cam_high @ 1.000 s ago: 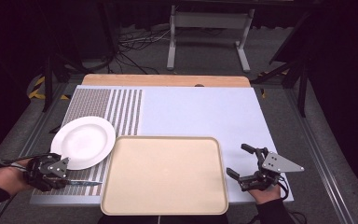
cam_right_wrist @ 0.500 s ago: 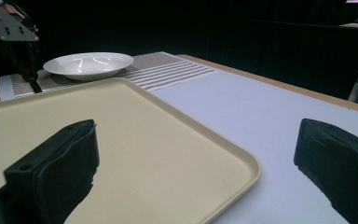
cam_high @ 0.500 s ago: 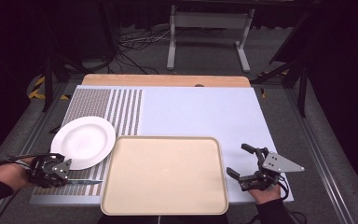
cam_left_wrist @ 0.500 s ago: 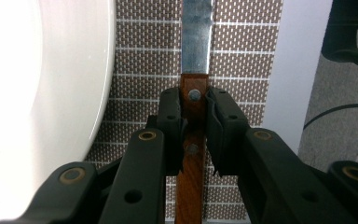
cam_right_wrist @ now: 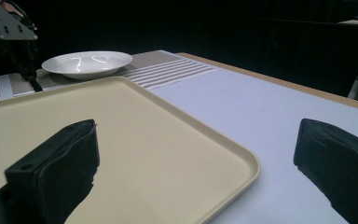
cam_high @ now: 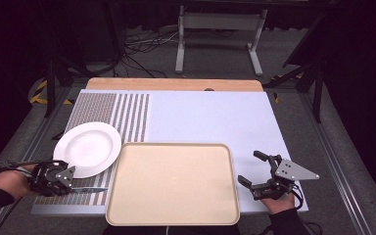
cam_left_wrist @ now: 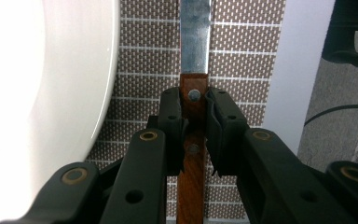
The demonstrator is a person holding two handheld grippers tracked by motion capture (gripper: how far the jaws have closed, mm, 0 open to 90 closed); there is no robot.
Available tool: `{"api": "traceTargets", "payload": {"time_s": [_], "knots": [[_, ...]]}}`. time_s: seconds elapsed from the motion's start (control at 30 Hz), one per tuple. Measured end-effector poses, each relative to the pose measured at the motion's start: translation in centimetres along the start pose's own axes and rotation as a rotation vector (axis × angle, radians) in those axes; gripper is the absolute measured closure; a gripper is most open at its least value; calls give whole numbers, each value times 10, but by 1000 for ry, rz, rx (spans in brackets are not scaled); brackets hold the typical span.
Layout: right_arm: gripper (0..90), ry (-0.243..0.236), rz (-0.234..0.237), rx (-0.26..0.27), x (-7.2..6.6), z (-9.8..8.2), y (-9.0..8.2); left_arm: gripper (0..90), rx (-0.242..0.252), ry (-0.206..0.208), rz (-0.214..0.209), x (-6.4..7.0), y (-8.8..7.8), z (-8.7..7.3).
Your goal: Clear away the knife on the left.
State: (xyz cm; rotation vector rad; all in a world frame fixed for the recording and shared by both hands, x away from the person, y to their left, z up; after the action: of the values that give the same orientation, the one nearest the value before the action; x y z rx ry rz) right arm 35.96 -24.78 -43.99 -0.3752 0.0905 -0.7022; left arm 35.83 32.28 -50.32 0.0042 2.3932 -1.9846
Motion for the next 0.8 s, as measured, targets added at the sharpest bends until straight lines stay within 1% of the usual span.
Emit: {"api": "traceTargets", "payload": {"time_s": [0.03,0.07,0.1,0.13,0.17,0.2,0.23,0.27,0.3,0.33,0.37,0.4,0.43,0.47,0.5,0.53,0.57,0.6,0.63,0.7,0.73,0.77,0.8], "knots": [[10,0,-1,1,0,0,0,775,-3,-2,0,0,-1,-1],[10,1,0,4,0,0,0,775,-2,-16,-2,0,-3,-2],[10,1,-2,2,1,0,-1,775,3,-17,-5,0,-4,-2],[10,2,-1,1,1,0,-1,776,4,-19,4,1,-7,-3],[10,1,0,1,1,0,-1,776,15,-25,-1,2,-10,-2],[10,-1,1,2,1,0,0,776,17,-26,14,2,-16,-1],[10,-1,1,2,1,0,0,776,17,-26,14,2,-16,-1],[10,1,0,0,0,0,0,776,32,-41,6,4,-21,0],[10,0,1,1,0,0,0,776,40,-32,15,3,-25,1],[10,-1,1,1,0,0,0,776,55,-47,20,3,-32,2],[10,-1,1,2,0,0,0,776,60,-49,18,4,-35,3],[10,-1,2,3,0,0,0,776,71,-55,27,4,-41,5],[10,-1,2,5,0,0,0,776,81,-74,15,4,-45,7],[10,-1,-1,3,0,0,-1,775,81,-82,2,4,-48,8],[10,1,-2,3,0,0,0,775,70,-146,-26,4,-54,12],[10,2,-3,1,0,0,0,775,68,-154,-36,4,-57,14],[10,3,-4,-1,1,0,-1,775,68,-154,-36,4,-57,14],[10,2,-8,-2,1,0,-1,775,81,-165,-41,5,-61,17],[10,3,-11,-2,1,0,-1,775,110,-193,-61,6,-66,22],[10,5,-13,-4,2,0,-2,774,137,-206,-68,6,-70,26],[10,6,-14,-5,2,0,-2,774,153,-235,-78,6,-72,28],[10,5,-12,-3,2,0,-2,774,175,-265,-68,5,-75,30],[10,5,-13,-3,2,0,-2,774,197,-268,-70,5,-76,32]]}}
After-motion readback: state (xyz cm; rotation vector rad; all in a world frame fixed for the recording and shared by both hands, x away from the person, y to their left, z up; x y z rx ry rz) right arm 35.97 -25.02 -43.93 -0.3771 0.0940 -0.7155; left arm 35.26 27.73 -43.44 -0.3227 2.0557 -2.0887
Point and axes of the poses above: each handheld gripper's, and its own axes: y roughly forward along the jaws, z roughly out of its top, x roughly to its right, the point moved 8 cm from there along y, roughly forward along the jaws, and after that the axes turned 10 degrees about -x, right-handed, at the moved point
